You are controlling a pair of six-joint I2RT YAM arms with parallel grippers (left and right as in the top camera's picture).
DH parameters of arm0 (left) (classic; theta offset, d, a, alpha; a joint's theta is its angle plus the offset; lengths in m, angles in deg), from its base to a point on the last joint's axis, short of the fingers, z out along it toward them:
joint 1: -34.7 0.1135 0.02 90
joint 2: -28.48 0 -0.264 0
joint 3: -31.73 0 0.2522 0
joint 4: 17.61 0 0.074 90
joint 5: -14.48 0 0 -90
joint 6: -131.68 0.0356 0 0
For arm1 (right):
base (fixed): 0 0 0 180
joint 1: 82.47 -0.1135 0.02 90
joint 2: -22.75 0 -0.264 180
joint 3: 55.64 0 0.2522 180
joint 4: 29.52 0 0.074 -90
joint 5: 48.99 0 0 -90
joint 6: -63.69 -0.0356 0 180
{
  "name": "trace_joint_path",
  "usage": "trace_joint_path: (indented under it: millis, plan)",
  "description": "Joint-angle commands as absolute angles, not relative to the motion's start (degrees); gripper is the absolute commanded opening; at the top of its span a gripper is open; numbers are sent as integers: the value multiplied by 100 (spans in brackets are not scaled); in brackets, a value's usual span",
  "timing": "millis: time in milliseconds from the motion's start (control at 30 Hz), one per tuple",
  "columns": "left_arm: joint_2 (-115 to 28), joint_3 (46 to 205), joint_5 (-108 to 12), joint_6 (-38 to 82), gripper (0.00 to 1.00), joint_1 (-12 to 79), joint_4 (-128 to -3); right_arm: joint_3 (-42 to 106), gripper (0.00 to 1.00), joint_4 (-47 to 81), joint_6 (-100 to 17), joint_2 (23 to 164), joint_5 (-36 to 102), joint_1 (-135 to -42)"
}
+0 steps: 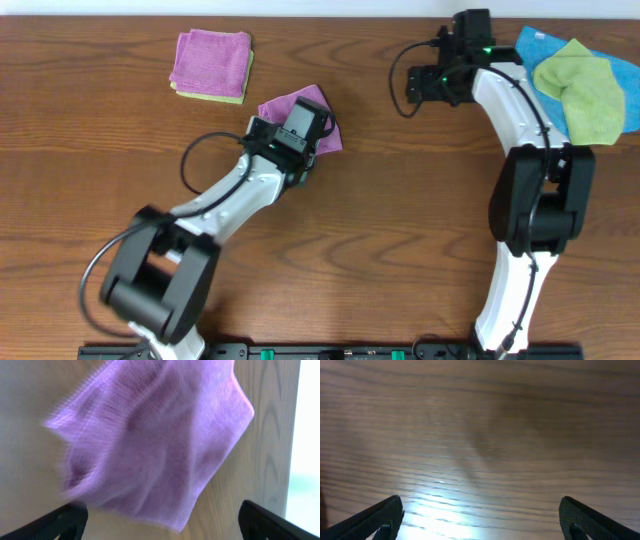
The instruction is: Fold the cloth
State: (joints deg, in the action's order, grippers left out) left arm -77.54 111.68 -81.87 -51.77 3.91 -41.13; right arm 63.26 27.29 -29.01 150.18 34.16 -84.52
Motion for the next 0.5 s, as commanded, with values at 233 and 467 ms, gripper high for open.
trace_joint_path:
  millis: [233, 467]
  plan:
    - [-8263, 11186, -8215, -5562, 96, 422, -3519, 6289, 99, 2731, -2835, 14985, 2959, -8056]
    - [-8018, 11201, -7835, -5109, 100, 688, -3516, 6289, 99, 2723, -2835, 14985, 2957, -8056]
